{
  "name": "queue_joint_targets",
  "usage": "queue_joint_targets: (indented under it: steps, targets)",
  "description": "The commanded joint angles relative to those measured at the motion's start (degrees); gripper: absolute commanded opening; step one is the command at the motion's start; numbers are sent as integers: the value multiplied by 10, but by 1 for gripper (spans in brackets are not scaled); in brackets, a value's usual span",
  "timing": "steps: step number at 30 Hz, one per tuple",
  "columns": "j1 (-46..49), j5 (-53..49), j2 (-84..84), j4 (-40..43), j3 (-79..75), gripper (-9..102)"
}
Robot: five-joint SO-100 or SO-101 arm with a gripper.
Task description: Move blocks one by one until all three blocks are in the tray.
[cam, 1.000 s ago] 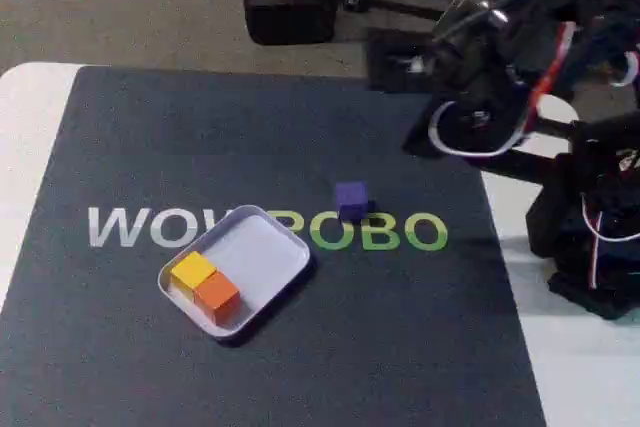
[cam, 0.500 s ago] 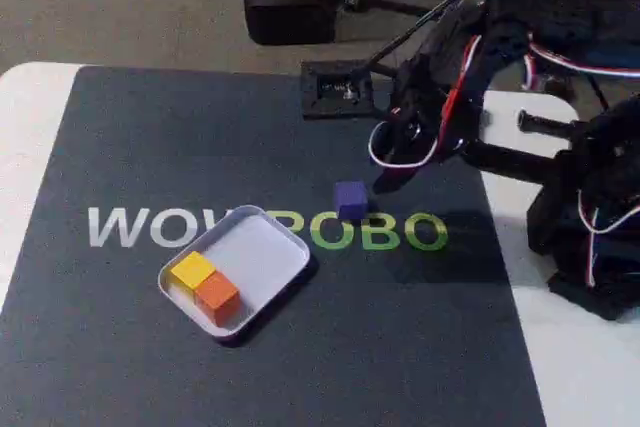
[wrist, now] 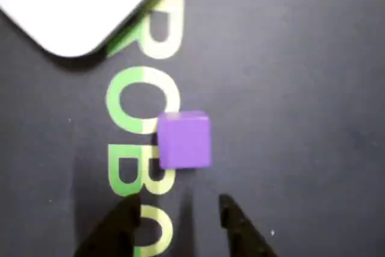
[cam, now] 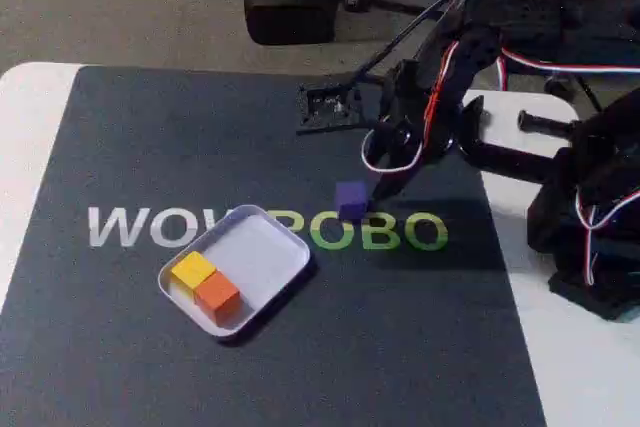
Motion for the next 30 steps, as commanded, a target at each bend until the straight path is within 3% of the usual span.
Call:
queue_joint_targets:
  steps: [1,17,25,30]
  targets:
    - [-2,-8,-10,-21,-18,14]
    - [1,-12,-113,-123,-6,18]
    - [-10,4,-123,-140,-3,0]
    - [-35,43,-90,-143,-2,-5]
